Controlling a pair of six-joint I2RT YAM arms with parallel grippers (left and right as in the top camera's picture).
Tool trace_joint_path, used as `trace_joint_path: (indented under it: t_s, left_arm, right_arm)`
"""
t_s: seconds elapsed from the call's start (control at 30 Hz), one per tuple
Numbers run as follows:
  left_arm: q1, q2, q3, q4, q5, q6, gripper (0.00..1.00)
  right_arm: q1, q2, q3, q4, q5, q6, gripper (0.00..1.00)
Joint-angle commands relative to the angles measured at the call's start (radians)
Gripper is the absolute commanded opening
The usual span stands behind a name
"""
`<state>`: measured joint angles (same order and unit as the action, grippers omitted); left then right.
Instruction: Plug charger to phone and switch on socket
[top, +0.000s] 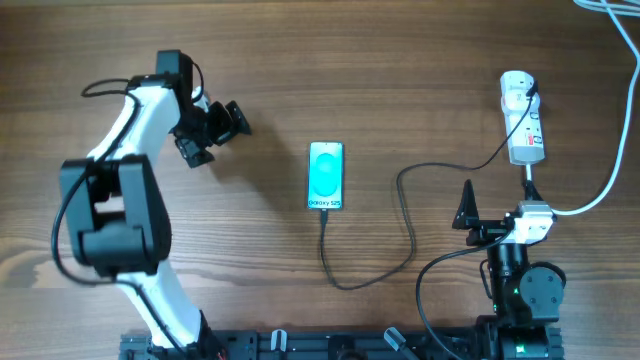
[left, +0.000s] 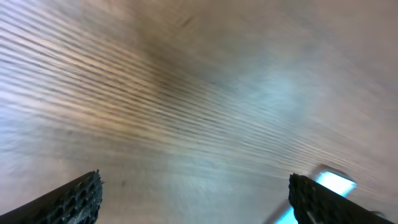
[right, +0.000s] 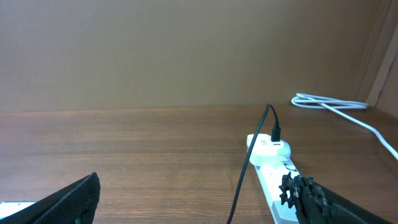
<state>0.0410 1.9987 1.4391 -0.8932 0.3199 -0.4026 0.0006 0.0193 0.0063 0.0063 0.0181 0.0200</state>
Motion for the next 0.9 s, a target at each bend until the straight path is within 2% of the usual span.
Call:
trace_joint_path:
  t_s: [0.0, 0.17, 0.3, 0.5, 0.67, 0.87]
  left_arm:
    - [0.028, -0.192, -0.001, 0.002, -0.030, 0.005, 1.00]
    - [0.049, -0.309, -0.010, -0.011, -0.121, 0.006, 1.00]
    - [0.049, -0.352, -0.082, 0.046, -0.180, 0.037, 1.00]
    - [0.049, -0.431, -0.364, 0.344, -0.180, 0.066, 1.00]
    - [0.049, -0.528, -0.696, 0.692, -0.180, 0.066, 1.00]
    - [0.049, -0.623, -1.028, 1.019, -0.184, 0.158, 1.00]
  right_arm:
    - [0.001, -0.014, -0.001, 0.000, -0.020, -0.018, 1.00]
    - [0.001, -0.014, -0.001, 0.000, -0.020, -0.018, 1.00]
    - [0.001, -0.014, -0.001, 0.000, -0.020, -0.018, 1.00]
    - [0.001, -0.014, -0.001, 0.000, -0.020, -0.018, 1.00]
    - [0.001, -0.014, -0.001, 0.000, -0.020, -0.018, 1.00]
    - [0.001, -0.014, -0.001, 0.000, -0.020, -0.018, 1.00]
